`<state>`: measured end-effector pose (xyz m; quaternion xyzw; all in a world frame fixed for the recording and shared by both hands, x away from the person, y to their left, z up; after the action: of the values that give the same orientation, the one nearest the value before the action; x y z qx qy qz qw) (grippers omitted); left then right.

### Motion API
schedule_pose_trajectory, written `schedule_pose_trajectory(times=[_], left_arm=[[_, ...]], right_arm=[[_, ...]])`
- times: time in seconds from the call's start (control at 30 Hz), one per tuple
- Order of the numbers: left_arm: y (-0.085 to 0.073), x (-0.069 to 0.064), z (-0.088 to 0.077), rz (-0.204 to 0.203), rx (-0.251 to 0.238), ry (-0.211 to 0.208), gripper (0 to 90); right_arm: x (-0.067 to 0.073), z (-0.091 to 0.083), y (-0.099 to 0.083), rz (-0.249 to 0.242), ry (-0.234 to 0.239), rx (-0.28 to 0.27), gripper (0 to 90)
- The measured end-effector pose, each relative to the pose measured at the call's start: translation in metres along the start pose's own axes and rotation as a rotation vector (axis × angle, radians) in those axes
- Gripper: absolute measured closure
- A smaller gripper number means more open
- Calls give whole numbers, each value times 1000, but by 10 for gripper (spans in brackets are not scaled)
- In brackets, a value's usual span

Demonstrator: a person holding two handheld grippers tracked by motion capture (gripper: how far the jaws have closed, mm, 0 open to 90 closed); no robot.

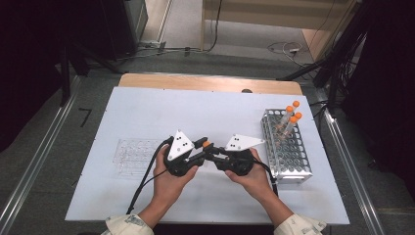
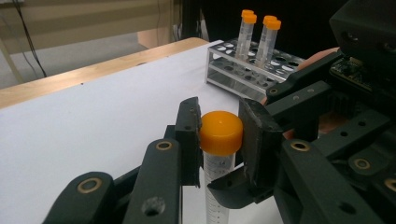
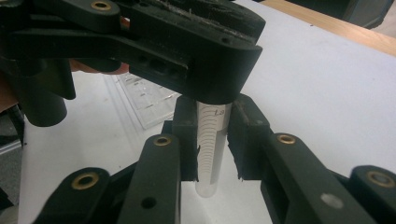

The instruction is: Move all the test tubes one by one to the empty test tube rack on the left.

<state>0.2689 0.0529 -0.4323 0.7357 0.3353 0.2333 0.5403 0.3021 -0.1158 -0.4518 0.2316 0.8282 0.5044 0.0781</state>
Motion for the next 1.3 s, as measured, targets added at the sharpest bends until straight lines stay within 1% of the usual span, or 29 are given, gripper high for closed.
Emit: schedule_pose_trajectory(times=[0.03,0.07,0.1,0.13,0.17,0.23,0.27,0.33,0.4,0.53,0.67,0.73,1.03,1.17,1.3], left_arm=[[0,1,-1,-3,-1,0,715],[1,2,-2,-9,-4,1,715],[2,3,-3,-12,-5,1,715],[2,4,-4,-16,-5,3,715],[3,6,-5,-21,-7,5,715],[4,8,-8,-32,-7,9,715],[4,9,-9,-32,-9,8,715],[5,10,-11,-35,-11,9,715],[7,12,-14,-39,-15,11,715],[9,19,-21,-47,-27,25,715],[13,27,-30,-62,-28,38,716],[14,30,-33,-63,-28,45,716],[19,46,-54,-86,-52,72,716],[22,52,-63,-93,-62,87,716],[21,59,-69,-98,-61,107,716]], right_arm=[[1,-1,1,11,-1,-4,580],[1,-1,1,13,-7,-6,514],[1,-1,1,13,-7,-6,514],[0,-2,2,24,-26,-9,404],[0,-2,2,24,-26,-9,404],[-2,-4,3,46,-44,-16,289],[-3,-5,3,52,-49,-18,257],[-5,-8,3,59,-69,-27,226],[-6,-13,4,66,-87,-38,209],[-10,-25,6,71,-109,-58,208],[-14,-38,8,86,-133,-62,208],[-17,-44,9,92,-147,-66,202],[-32,-80,13,112,-237,-119,185],[-39,-92,11,120,-267,-136,185],[-45,-102,9,128,-296,-146,180]])
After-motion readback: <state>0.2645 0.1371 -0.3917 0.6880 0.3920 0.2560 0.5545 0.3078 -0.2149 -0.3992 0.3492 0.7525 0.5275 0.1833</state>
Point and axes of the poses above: each handheld gripper's, and its own axes: z roughly forward along the jaws, y roughly out of its top, x roughly to its left, the point moved 2 cm from there along z, roughly forward along the jaws, and after that the axes turned 3 degrees about z, right-handed, at the moved point
